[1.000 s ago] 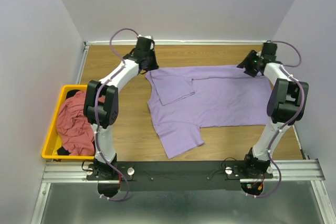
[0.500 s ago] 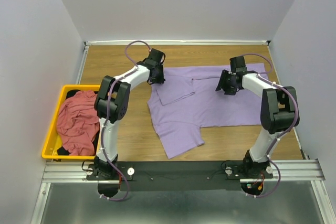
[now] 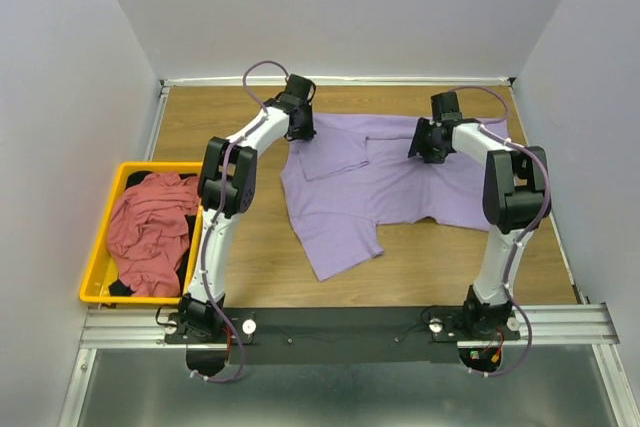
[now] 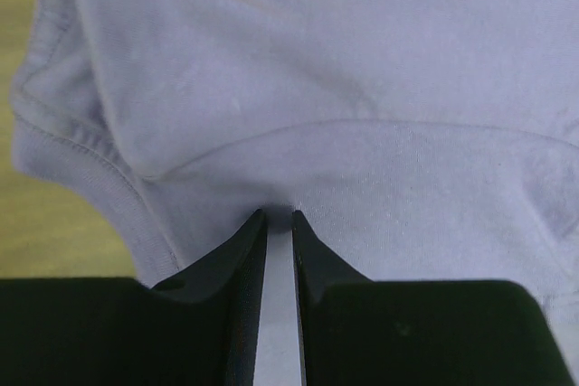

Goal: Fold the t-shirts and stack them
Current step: Fold the tshirt

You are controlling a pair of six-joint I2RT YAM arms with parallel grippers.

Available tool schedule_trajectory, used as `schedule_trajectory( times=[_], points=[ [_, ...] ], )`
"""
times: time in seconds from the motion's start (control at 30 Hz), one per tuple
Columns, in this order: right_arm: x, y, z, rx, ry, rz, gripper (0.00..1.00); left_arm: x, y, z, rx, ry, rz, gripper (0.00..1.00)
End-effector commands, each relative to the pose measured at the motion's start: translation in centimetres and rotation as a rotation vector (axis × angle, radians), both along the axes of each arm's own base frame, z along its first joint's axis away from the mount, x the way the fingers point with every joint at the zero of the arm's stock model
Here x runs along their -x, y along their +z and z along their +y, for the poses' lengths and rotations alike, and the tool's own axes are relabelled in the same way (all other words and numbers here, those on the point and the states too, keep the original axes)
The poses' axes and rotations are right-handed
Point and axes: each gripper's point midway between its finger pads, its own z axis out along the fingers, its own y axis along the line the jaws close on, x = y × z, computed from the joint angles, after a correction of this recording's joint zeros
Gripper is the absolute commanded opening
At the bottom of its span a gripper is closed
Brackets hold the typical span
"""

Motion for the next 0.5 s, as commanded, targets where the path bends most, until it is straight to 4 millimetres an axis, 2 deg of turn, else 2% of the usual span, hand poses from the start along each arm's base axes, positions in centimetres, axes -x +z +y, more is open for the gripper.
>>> schedule_trajectory(
  times=[0.0, 0.07, 0.17, 0.2, 0.23, 0.27, 0.33, 0.37, 0.43, 0.47],
  points=[
    [-2.1, -2.2, -0.6, 0.046, 0.002, 0.022, 0.61, -1.4, -2.8, 3.6, -0.050, 0.058, 0.078, 0.26],
    [-3.3, -1.5, -0.3, 0.038, 0.011, -0.003, 0.61, -2.9, -1.3, 4.2, -0.039, 0.075, 0.040, 0.27],
    [-4.5, 1.4, -0.1, 0.029, 0.016, -0.055, 0.63, -3.7, 1.2, 5.4, -0.043, 0.090, -0.010, 0.41],
    [-4.4, 2.3, -0.2, 0.037, 0.014, -0.064, 0.64, -3.8, 3.7, 6.1, -0.068, 0.098, -0.057, 0.41],
    [-4.1, 3.5, -0.8, 0.063, 0.006, -0.081, 0.68, -2.8, 3.3, 6.8, -0.094, 0.105, -0.043, 0.45],
    [-3.6, 4.2, -1.3, 0.082, -0.001, -0.083, 0.70, -2.4, 6.4, 7.4, -0.100, 0.113, -0.095, 0.45],
    [-1.4, 5.3, -2.9, 0.146, -0.025, -0.071, 0.74, -0.9, 7.8, 8.4, -0.120, 0.132, -0.120, 0.49],
    [-0.5, 5.5, -3.3, 0.159, -0.033, -0.061, 0.75, 1.5, 8.4, 9.1, -0.128, 0.135, -0.108, 0.49],
    [1.8, 5.7, -4.6, 0.179, -0.073, -0.029, 0.77, 4.1, 8.6, 9.8, -0.131, 0.142, -0.095, 0.49],
    [3.6, 5.9, -5.0, 0.179, -0.088, -0.014, 0.78, 5.6, 8.4, 9.8, -0.133, 0.137, -0.079, 0.57]
  ],
)
